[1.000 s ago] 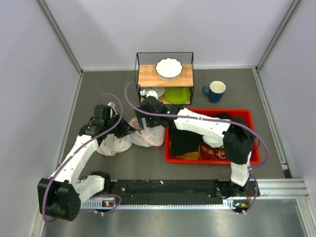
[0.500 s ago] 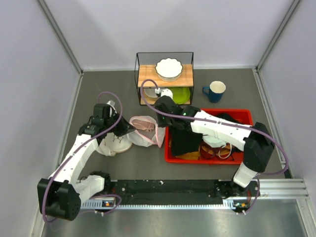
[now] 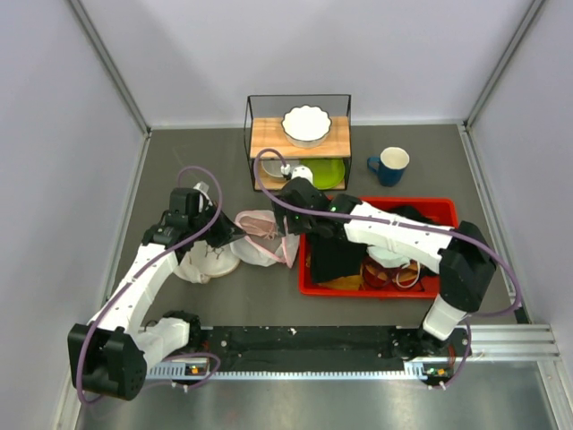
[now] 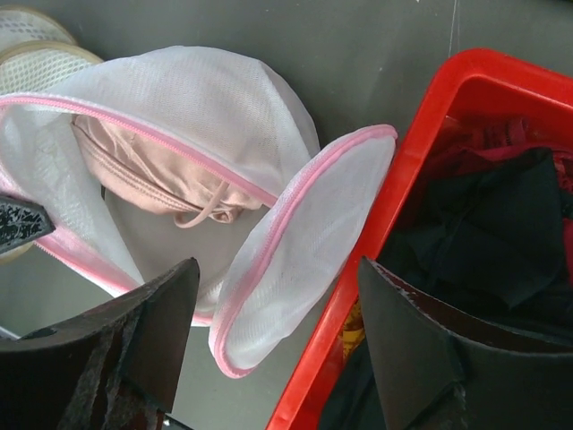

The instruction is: Unzip the laundry bag and remove the bra

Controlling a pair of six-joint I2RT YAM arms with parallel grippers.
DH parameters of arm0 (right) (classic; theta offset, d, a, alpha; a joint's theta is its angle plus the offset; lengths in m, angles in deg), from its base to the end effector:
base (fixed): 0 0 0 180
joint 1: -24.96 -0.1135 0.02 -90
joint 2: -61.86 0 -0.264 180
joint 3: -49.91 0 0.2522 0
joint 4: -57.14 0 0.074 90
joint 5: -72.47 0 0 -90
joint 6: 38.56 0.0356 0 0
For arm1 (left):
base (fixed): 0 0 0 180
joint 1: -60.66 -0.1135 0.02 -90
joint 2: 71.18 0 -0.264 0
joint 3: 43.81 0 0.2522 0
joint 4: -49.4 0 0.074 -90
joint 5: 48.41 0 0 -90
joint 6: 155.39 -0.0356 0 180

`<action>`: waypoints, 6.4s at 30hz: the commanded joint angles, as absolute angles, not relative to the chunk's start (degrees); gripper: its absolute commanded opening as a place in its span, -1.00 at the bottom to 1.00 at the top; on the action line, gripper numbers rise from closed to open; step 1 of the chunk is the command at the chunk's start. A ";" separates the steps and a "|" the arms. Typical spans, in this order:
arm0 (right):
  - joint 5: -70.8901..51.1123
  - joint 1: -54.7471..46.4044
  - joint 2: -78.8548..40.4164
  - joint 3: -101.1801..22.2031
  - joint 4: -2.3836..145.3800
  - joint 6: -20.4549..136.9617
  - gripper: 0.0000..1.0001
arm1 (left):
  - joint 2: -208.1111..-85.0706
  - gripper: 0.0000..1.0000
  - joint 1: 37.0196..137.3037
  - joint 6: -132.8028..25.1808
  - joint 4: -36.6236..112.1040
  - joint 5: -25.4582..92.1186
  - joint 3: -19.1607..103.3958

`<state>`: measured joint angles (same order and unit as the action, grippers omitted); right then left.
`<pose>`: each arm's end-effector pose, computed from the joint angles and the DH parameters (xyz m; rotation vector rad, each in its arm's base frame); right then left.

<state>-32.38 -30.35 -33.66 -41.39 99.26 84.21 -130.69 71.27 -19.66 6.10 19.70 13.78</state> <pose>0.2191 0.3005 0.2793 -0.3442 2.3645 0.4409 0.2074 -0.0524 0.2566 -0.5589 2.4199 -0.9035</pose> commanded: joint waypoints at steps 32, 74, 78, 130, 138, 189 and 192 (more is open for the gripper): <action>12.61 -23.12 -22.42 -49.99 80.84 57.33 -1.00 | -119.96 0.98 69.10 -55.96 19.20 10.58 31.30; -19.99 -30.15 -24.44 -25.55 73.37 97.48 0.93 | -138.95 -1.00 75.25 -32.35 20.26 22.95 36.48; -20.08 -30.15 -27.87 -25.38 72.75 98.46 0.58 | -137.72 -1.00 75.25 -31.55 20.43 23.58 36.22; -5.40 -30.85 -34.81 -36.98 81.19 68.49 0.41 | -124.01 -1.00 73.05 -32.26 6.46 32.89 23.74; -9.97 -31.65 -40.08 -38.21 80.48 70.60 0.49 | -124.18 -1.00 73.05 -31.91 6.81 31.57 23.65; -45.38 -21.45 16.41 -33.37 102.44 74.99 -1.00 | -126.12 -1.00 71.21 -35.59 4.70 33.59 25.05; -48.90 -21.54 19.23 -34.60 107.19 76.05 -1.00 | -126.12 -1.00 71.21 -35.68 4.70 34.21 25.58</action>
<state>-42.06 -21.98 16.43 -32.71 100.22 75.23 -126.10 71.58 -34.56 3.91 33.56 22.74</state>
